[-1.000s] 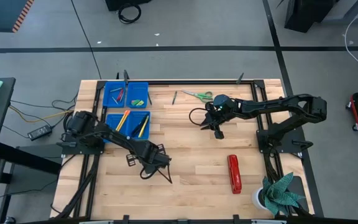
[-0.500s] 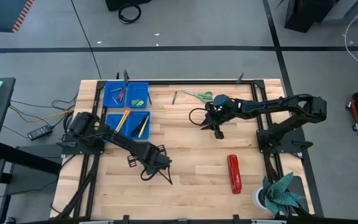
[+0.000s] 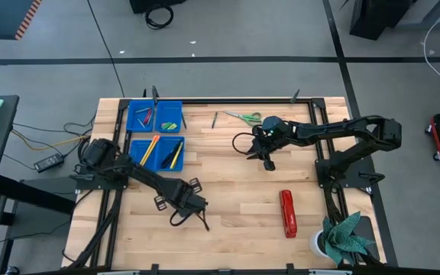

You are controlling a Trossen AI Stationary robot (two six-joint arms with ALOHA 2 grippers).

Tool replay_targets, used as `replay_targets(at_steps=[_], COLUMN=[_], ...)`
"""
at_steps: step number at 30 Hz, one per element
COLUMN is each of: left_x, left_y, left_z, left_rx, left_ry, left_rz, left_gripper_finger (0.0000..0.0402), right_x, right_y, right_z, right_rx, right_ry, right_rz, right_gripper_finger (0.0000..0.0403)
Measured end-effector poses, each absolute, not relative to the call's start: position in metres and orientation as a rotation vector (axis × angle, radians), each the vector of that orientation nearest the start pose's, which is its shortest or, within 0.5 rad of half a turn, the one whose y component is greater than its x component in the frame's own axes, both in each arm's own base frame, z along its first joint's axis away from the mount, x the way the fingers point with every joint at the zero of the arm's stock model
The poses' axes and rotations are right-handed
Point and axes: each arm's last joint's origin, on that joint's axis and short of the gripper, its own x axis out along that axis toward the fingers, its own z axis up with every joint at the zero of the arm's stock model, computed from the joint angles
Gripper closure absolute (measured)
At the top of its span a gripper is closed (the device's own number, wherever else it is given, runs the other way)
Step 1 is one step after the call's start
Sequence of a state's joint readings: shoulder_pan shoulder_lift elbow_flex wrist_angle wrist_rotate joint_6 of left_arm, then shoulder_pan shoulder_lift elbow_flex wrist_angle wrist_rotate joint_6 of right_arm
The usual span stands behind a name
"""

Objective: Sort crayons/erasers/pens/pencils in bins
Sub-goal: Put the white pencil into the bottom left blue bin

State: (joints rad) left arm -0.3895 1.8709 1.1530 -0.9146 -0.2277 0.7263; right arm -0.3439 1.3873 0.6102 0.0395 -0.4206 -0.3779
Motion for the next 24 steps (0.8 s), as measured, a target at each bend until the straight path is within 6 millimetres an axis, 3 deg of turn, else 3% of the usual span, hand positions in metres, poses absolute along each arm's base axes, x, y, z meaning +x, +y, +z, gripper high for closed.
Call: replay_targets(at_steps=[7,17,24], left_x=[0.288,0.304,0.293], left_y=[-0.129,-0.137,-0.124], left_z=[0.151,0.210,0.237], left_rx=[0.936,0.601,0.533], left_ry=[1.539,1.565,1.634], left_rz=[-0.566,-0.074,0.216], left_gripper_finger=[0.0369,0.0373,0.0382], right_x=[0.247,0.247,0.247], right_y=[-0.076,-0.076,-0.076], right_z=[0.171,0.171,0.171], right_rx=[-0.088,-0.086,-0.080], right_ry=[0.657,0.656,0.656], right_rz=[0.200,0.199,0.197], right_gripper_finger=[0.0315,0.0315,0.0315])
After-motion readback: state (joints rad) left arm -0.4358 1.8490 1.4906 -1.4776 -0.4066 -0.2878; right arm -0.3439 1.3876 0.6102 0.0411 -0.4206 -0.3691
